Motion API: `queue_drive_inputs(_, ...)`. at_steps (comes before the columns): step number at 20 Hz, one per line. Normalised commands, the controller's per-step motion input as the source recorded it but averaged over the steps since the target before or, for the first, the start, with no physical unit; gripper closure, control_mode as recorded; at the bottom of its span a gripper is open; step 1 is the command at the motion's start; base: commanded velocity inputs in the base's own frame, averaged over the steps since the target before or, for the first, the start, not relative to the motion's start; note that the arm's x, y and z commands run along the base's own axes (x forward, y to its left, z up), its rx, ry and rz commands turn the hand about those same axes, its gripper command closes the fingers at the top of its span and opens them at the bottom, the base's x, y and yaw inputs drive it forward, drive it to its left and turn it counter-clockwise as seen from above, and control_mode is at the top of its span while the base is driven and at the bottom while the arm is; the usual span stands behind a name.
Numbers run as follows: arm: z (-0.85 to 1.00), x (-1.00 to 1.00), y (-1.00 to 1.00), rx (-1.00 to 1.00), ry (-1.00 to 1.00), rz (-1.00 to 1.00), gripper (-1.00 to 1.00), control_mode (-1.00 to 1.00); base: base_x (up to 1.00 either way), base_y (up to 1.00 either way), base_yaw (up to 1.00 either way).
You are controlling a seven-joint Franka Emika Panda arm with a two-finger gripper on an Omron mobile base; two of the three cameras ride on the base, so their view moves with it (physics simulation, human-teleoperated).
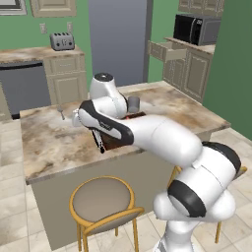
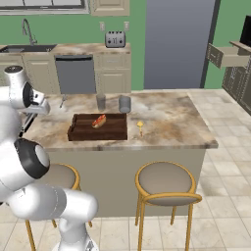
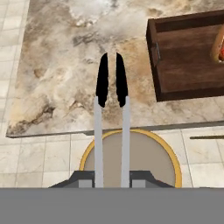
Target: Take the tongs from the drawer on the left and place them on the dining counter next to the tray containing the hot dog.
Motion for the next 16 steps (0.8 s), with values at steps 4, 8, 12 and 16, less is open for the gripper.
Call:
queue_drive_inputs(4, -0.30, 0.26, 0.00, 0.00, 0.00, 0.01, 1.00, -1.00, 0.00, 0.00, 0.00)
queue_drive_inputs(8, -0.31, 0.23, 0.00, 0.00, 0.00, 0.01, 1.00, -1.00, 0.00, 0.00, 0.00)
queue_drive_inputs(12, -0.22, 0.26, 0.05, 0.00, 0.00, 0.01, 1.00, -1.00, 0.00, 0.00, 0.00)
queue_drive_inputs(16, -0.17, 0.32, 0.24, 0.00, 0.00, 0.00, 1.00, -1.00, 0.00, 0.00, 0.00)
